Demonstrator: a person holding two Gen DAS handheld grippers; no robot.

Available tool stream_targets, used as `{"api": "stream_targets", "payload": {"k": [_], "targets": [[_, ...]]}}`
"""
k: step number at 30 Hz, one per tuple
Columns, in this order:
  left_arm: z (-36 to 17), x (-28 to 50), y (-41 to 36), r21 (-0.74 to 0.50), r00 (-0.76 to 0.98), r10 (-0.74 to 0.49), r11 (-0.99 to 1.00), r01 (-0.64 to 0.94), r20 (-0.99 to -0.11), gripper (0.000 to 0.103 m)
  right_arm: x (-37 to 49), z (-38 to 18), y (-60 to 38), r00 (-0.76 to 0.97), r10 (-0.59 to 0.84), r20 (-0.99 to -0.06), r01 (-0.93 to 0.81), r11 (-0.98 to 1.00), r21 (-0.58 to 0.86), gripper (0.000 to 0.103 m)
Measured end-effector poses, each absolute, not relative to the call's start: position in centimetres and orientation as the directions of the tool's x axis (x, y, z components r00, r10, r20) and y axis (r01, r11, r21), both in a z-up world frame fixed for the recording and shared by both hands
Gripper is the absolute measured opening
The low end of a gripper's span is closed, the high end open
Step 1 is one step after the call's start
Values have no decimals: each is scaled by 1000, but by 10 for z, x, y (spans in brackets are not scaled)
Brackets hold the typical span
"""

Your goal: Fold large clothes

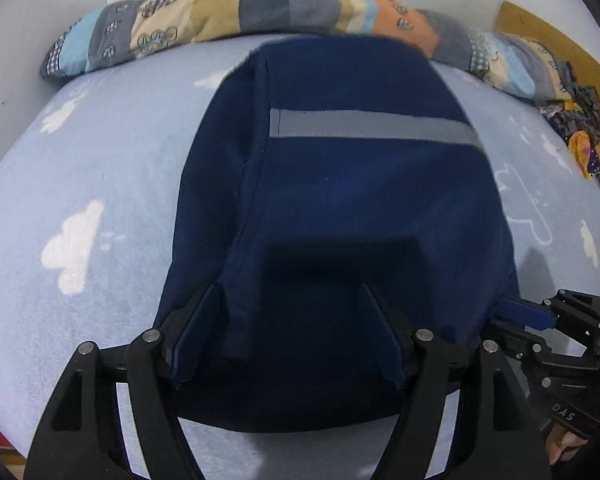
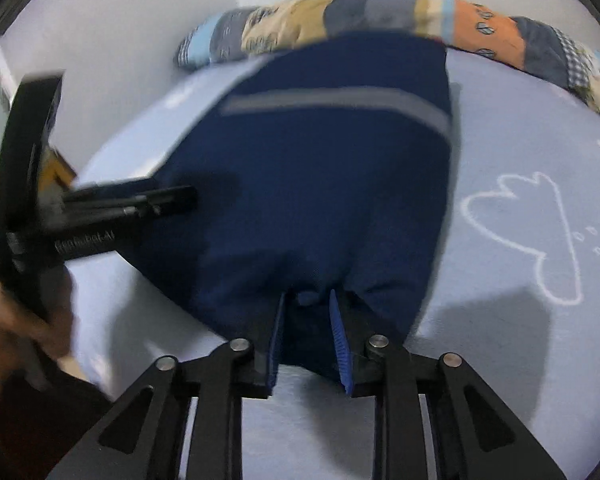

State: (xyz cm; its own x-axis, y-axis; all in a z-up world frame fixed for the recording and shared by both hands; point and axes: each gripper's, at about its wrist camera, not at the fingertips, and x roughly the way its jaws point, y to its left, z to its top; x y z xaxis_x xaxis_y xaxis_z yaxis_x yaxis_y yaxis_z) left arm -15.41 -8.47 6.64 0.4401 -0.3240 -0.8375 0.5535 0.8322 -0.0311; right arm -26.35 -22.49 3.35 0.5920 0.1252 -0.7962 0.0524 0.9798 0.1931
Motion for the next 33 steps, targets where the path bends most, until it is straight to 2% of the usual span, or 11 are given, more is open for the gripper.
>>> {"api": "stream_targets", "payload": {"k": [5, 8, 13, 17, 21, 25, 27, 28, 30, 32, 33], "targets": [[85, -155, -80, -104, 469, -398, 838, 536, -788, 73, -259, 46, -238, 572, 196, -797, 59, 959, 278, 27], [97, -150, -77, -198, 487, -474, 834, 515, -733, 73, -260, 76, -269, 662, 256, -704, 93, 905, 416, 29], [94, -127, -87, -265, 481, -492, 845, 464, -726, 73, -217, 119, -307, 695, 137, -706, 181, 917, 356, 35], [79, -107, -89, -267, 460, -436, 882, 387, -773, 73, -161, 137, -321, 683, 81, -726, 217, 927, 307, 56], [61, -91, -77, -305, 402, -389, 917, 258, -829, 73, -101, 116, -332, 626, 30, -779, 285, 922, 264, 55], [60, -92, -80, -282, 405, -364, 927, 249, -839, 74, -59, 69, -349, 514, 7, -858, 350, 911, 217, 56], [62, -94, -83, -262, 407, -350, 930, 257, -844, 74, -49, 48, -354, 439, 8, -899, 376, 907, 192, 63], [63, -93, -81, -274, 403, -357, 928, 251, -843, 74, -45, 43, -354, 413, -9, -911, 382, 909, 164, 71], [64, -91, -76, -301, 394, -376, 923, 240, -839, 74, -41, 47, -353, 395, -17, -918, 394, 906, 153, 69], [66, -91, -70, -314, 399, -382, 922, 226, -834, 74, -43, 64, -343, 429, -67, -901, 396, 910, 121, 57], [67, -91, -68, -309, 410, -375, 926, 220, -832, 74, -42, 76, -332, 461, -90, -883, 376, 921, 102, 56]]}}
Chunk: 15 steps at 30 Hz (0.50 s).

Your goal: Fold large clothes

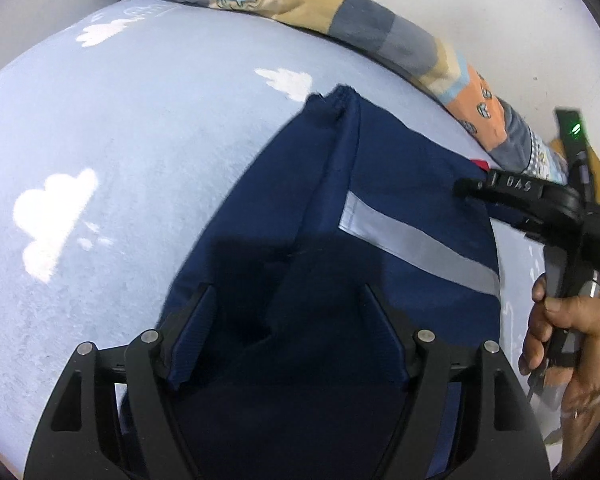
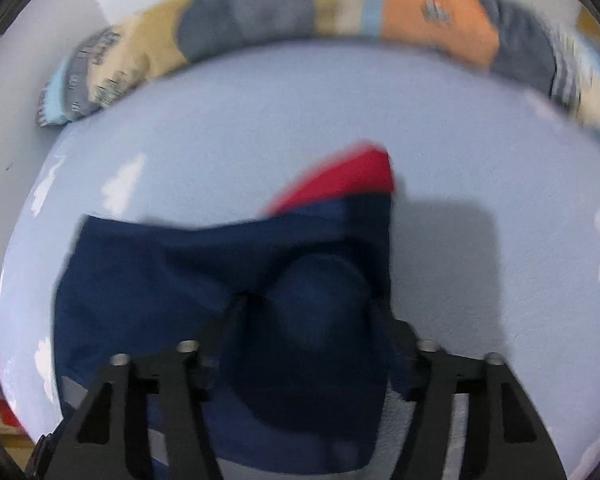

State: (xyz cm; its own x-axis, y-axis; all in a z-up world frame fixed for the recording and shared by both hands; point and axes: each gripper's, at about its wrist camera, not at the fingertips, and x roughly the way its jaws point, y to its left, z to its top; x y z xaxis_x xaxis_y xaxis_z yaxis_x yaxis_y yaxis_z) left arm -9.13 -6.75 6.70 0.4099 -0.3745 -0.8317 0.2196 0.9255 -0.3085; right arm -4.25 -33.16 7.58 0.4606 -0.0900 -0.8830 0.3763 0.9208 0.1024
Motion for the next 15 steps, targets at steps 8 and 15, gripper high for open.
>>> {"api": "stream_targets", "payload": {"k": [8, 15], "targets": [[68, -90, -63, -278, 421, -346, 936, 215, -838, 74, -17, 77, -227, 525, 79, -847, 103, 982, 156, 56], [77, -93, -66, -260, 433, -356, 928, 265, -828, 74, -40, 74, -240, 472, 217, -854, 71, 957, 282, 53]]}}
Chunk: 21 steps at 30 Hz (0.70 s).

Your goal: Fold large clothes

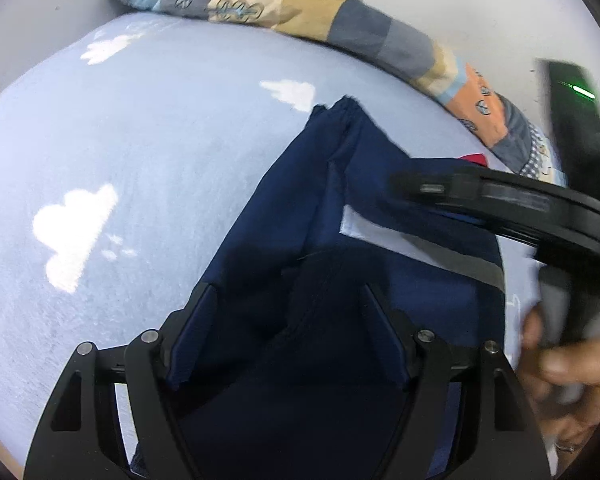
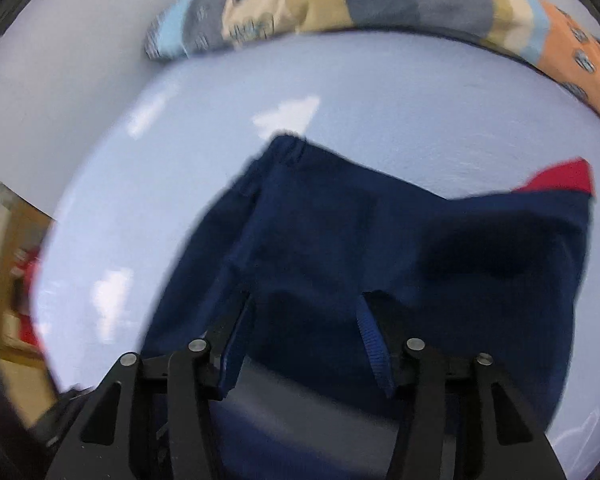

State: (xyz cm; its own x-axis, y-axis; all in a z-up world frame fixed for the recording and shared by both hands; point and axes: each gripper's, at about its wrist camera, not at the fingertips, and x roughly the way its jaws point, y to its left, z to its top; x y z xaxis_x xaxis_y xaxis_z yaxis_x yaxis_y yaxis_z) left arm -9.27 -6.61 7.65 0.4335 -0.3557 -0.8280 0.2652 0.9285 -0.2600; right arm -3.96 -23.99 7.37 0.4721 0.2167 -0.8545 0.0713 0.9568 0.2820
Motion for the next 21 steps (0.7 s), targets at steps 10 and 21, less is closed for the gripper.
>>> {"api": "stream_targets", "payload": {"k": [10, 21], "targets": [[78, -111, -83, -95, 460, -308, 898, 429, -833, 74, -189, 107, -266, 567, 107, -816, 100, 975, 197, 55], [56, -118, -80, -58, 468, -277, 901, 429, -839, 87, -206, 43, -245, 502, 99, -859, 113, 977, 178, 58]]}}
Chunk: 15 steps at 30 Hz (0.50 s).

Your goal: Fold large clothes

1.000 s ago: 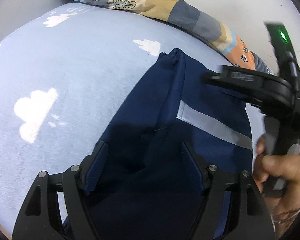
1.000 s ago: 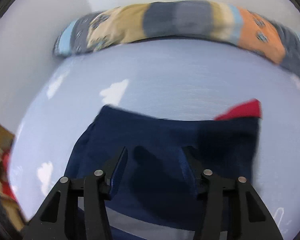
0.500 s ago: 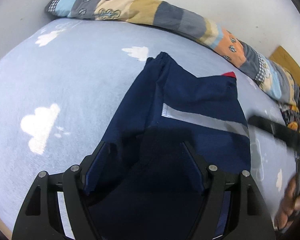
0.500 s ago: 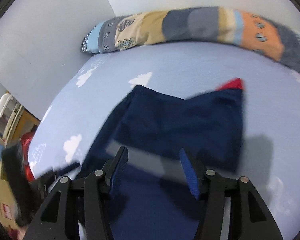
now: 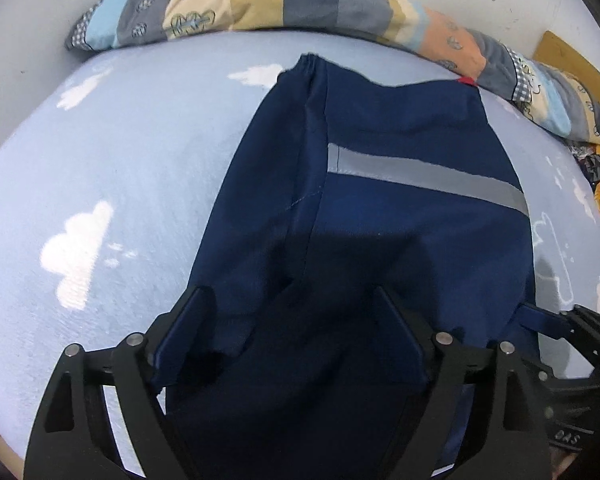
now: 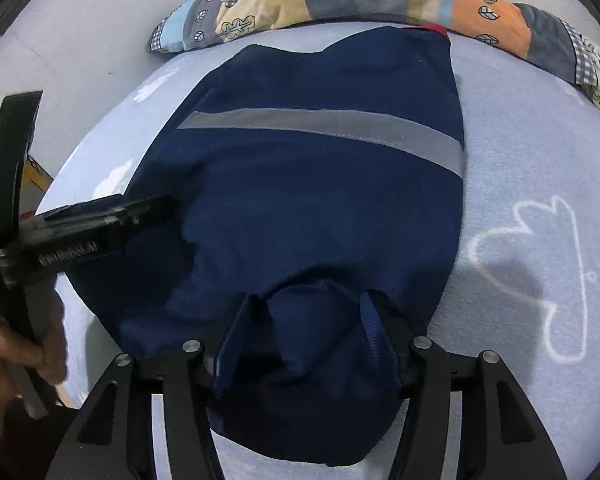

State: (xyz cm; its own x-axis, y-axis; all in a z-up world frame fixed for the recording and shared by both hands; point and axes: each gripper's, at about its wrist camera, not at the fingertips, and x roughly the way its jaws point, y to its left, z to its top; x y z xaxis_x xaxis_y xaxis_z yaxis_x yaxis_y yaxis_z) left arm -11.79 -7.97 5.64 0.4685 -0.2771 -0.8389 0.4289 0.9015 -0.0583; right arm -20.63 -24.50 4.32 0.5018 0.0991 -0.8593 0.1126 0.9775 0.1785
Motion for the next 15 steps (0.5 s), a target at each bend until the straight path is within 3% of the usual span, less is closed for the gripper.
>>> {"api": "stream_targets", "payload": {"k": [2, 5, 9, 10, 13, 15], "targets": [[61, -123, -75, -84, 463, -293, 904, 420, -837, 86, -210, 54, -242, 492, 86, -867, 101, 983, 155, 58], [78, -145, -64, -125, 465, -339, 894, 431, -818, 86, -238, 80, -243, 546, 158, -822, 79, 968, 239, 56], [88, -175, -60, -106, 495, -362, 875, 472, -790, 86, -277, 94, -237, 578, 121, -807, 54, 981, 186, 56], [83, -180, -61, -102, 481, -356, 873, 477, -801, 86, -283, 93, -238, 583, 117, -804, 57, 981, 184, 54], [69, -183, -72, -52, 465, -311, 870, 490, -829, 84, -286, 83, -242, 569, 113, -814, 86, 977, 196, 32], [60, -182, -81, 21, 472, -256, 862, 506, -844, 83, -284, 69, -242, 549, 127, -826, 95, 972, 213, 29]]}}
